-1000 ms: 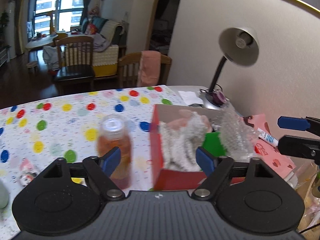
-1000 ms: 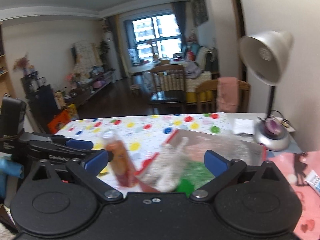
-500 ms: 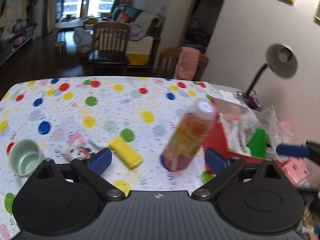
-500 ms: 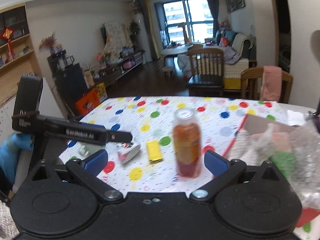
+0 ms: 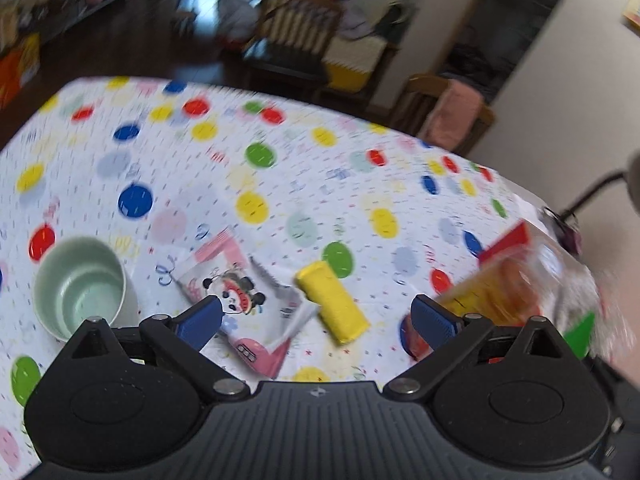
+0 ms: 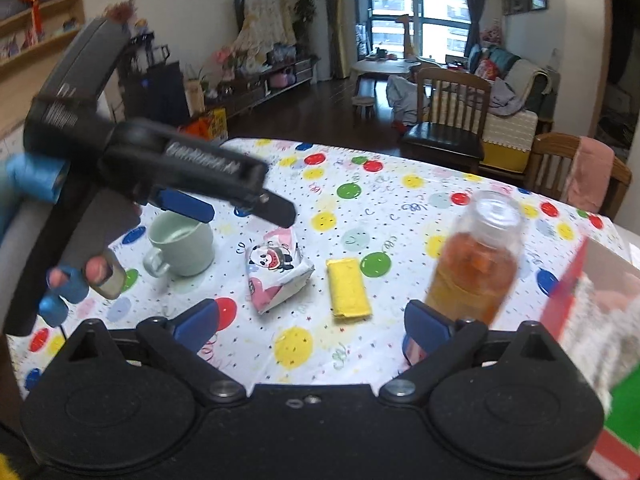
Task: Organize soft objects
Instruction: 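Move both tools back over the table toward the panda bag and yellow sponge, then grasp the panda-print snack bag with the left gripper while the right gripper grasps the yellow sponge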
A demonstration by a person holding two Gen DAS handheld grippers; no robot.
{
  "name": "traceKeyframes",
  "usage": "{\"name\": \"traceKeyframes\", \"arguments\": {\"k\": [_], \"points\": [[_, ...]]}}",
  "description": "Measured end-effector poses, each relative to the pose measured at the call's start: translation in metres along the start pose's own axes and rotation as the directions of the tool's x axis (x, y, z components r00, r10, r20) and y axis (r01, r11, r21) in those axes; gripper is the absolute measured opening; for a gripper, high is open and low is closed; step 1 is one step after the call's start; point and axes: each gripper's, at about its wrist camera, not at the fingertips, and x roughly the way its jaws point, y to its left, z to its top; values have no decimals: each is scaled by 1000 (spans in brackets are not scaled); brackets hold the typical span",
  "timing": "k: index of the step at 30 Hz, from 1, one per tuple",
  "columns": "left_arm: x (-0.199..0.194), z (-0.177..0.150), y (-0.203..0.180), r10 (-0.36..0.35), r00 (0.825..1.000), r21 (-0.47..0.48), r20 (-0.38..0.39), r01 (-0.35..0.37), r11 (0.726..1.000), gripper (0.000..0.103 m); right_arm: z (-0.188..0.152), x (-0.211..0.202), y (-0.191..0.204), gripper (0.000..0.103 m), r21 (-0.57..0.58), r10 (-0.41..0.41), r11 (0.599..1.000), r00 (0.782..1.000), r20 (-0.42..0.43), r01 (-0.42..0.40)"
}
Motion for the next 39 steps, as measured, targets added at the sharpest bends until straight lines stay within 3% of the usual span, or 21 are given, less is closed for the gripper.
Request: {"name": "traceKeyframes", "arguments": {"k": [9, 17, 33, 39], "points": [[55, 21, 9, 117, 990, -84, -77, -123, 989, 101, 4, 74, 11, 90, -160, -48, 987, 994, -100, 32], [91, 22, 26, 214, 968, -171, -132, -235, 957, 101, 5, 129, 1, 75, -158, -72, 987, 980, -187, 42], [126, 16, 32, 255, 946, -167, -200, -290, 943, 100, 1, 173, -12, 69, -156, -97, 986, 975, -201, 66], [128, 10, 34, 237, 952, -166, -192, -270, 948, 99, 2, 181, -17, 67, -101, -89, 992, 974, -210, 69]]}}
